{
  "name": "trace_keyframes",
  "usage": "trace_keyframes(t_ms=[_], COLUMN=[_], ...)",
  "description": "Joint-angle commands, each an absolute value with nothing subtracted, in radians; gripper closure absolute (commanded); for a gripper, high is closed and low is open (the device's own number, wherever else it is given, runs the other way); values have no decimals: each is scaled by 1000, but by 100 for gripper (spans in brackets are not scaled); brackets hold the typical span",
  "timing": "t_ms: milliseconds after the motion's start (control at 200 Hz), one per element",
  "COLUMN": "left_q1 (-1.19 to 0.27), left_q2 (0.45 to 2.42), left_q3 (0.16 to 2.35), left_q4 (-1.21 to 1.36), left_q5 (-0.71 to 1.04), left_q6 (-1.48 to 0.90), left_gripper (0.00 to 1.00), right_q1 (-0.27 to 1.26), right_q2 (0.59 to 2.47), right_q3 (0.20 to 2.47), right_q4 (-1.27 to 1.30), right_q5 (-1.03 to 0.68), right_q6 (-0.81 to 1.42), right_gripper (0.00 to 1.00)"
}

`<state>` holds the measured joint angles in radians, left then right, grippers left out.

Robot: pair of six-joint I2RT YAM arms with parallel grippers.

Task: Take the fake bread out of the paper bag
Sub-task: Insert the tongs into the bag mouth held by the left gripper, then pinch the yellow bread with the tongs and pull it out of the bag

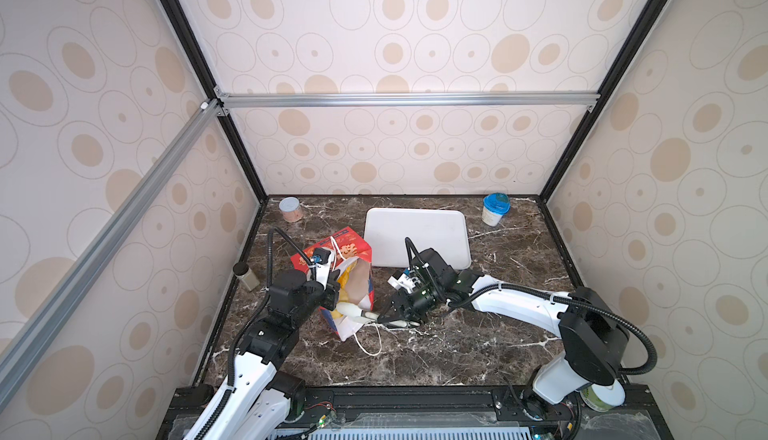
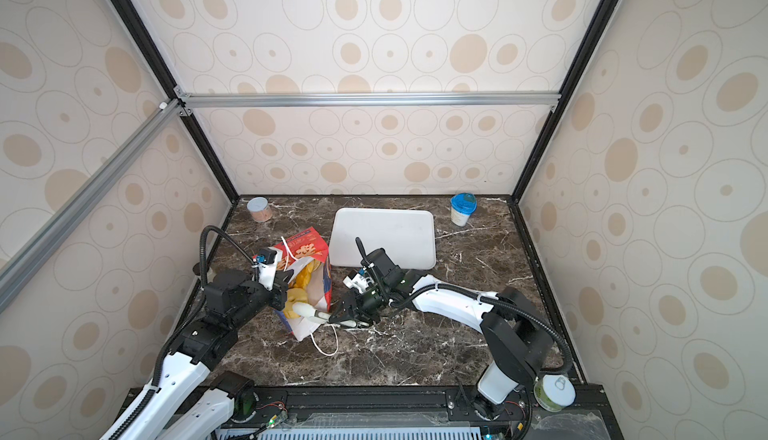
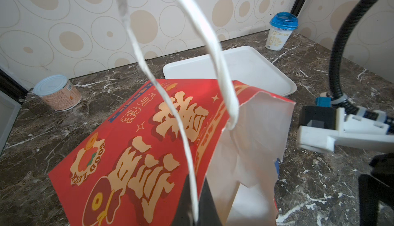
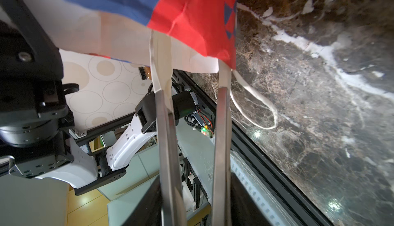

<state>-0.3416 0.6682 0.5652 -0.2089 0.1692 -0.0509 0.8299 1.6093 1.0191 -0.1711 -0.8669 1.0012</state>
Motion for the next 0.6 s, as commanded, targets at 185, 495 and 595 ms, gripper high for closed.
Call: trace_keyframes(t_ms=[185, 495, 595], left_q1=[-397, -436, -442], left_q2=[647, 637, 628], left_q3=[574, 579, 581], left_q4=[-169, -187, -194], left_q5=[124, 77, 62], left_q6=[-88, -93, -100], left_gripper=[100, 100, 100], right_q1=[787, 778, 777], right_q2=[1689, 1782, 1775], right_q3=[1031, 1077, 1066], right_q4=[-108, -134, -133], right_q5=[-938, -984, -985], right_q6=[985, 942, 939], right_gripper=[50, 64, 74])
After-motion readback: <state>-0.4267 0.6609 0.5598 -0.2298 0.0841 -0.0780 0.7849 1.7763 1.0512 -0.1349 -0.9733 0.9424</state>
